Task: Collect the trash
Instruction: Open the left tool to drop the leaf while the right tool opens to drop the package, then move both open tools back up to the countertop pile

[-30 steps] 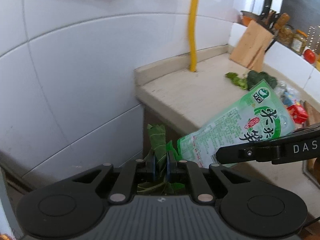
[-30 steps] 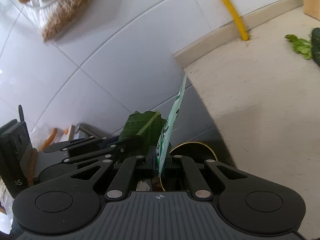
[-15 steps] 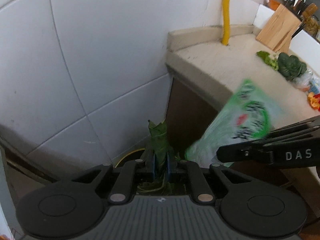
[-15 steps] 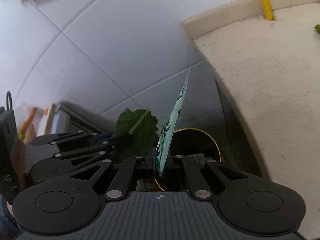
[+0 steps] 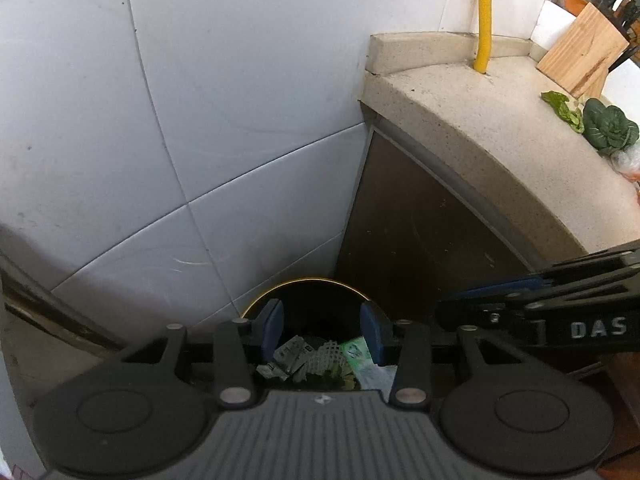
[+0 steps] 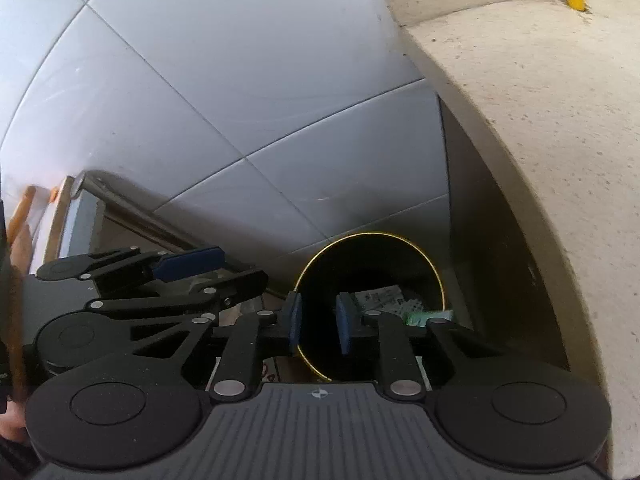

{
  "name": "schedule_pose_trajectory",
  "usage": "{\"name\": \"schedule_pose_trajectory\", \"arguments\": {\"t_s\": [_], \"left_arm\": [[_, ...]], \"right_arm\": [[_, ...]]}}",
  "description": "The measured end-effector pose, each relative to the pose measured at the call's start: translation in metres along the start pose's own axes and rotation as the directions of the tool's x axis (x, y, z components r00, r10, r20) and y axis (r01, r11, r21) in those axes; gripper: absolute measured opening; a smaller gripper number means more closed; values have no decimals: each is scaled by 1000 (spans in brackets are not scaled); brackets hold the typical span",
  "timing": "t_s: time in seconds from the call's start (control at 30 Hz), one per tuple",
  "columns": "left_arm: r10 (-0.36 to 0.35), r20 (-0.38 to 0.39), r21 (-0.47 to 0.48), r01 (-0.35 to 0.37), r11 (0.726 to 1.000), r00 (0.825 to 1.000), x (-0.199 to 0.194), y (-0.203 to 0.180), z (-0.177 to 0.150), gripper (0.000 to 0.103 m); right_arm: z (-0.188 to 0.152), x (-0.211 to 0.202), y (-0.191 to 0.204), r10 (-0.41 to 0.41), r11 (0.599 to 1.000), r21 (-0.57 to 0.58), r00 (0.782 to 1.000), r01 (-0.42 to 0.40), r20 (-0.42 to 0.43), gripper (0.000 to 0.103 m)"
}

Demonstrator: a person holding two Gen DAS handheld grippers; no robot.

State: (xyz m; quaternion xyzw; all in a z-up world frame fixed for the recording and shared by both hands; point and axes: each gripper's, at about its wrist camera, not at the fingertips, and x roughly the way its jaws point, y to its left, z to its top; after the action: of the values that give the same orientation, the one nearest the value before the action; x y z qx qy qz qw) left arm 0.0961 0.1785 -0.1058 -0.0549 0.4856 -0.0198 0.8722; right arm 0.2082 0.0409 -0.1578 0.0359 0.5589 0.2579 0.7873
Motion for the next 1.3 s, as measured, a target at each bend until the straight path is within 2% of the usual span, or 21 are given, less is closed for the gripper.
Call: {"name": "schedule_pose_trajectory", "arguments": {"t_s": [0.07, 0.13, 0.3, 0.43, 0.77, 1.0, 1.1, 1.3], "left_arm": [[-6, 4, -4, 6, 1000, 1000, 0, 1, 0, 37], [-15, 8, -4, 15, 1000, 1000, -1, 1, 0, 37], [-37, 10, 7, 37, 999, 999, -3, -2, 1, 37], [-47, 42, 33, 46, 998, 998, -10, -7, 2, 37], [-67, 70, 47, 64, 997, 995, -15, -7, 3, 37], [-55, 80, 74, 50, 996, 995, -22, -17, 4, 37], [-66, 88, 95, 58, 994, 994, -31, -30, 8, 38], [-146, 124, 181, 123, 976, 981, -44, -77, 30, 43]], "right_arm": [[-1, -5, -2, -5, 1000, 12, 1000, 4, 11, 36], [-4, -11, -6, -12, 1000, 26, 1000, 11, 26, 38], [-13, -30, -19, -24, 997, 76, 997, 18, 73, 41], [-17, -42, -22, -36, 996, 90, 993, 26, 112, 45], [-11, -53, -9, -11, 999, 54, 981, 1, 195, 45], [-13, -74, -17, -44, 997, 64, 974, 31, 220, 46], [-15, -91, -29, -68, 996, 80, 963, 49, 262, 48], [-25, -133, -65, -130, 985, 153, 929, 81, 346, 48]]}}
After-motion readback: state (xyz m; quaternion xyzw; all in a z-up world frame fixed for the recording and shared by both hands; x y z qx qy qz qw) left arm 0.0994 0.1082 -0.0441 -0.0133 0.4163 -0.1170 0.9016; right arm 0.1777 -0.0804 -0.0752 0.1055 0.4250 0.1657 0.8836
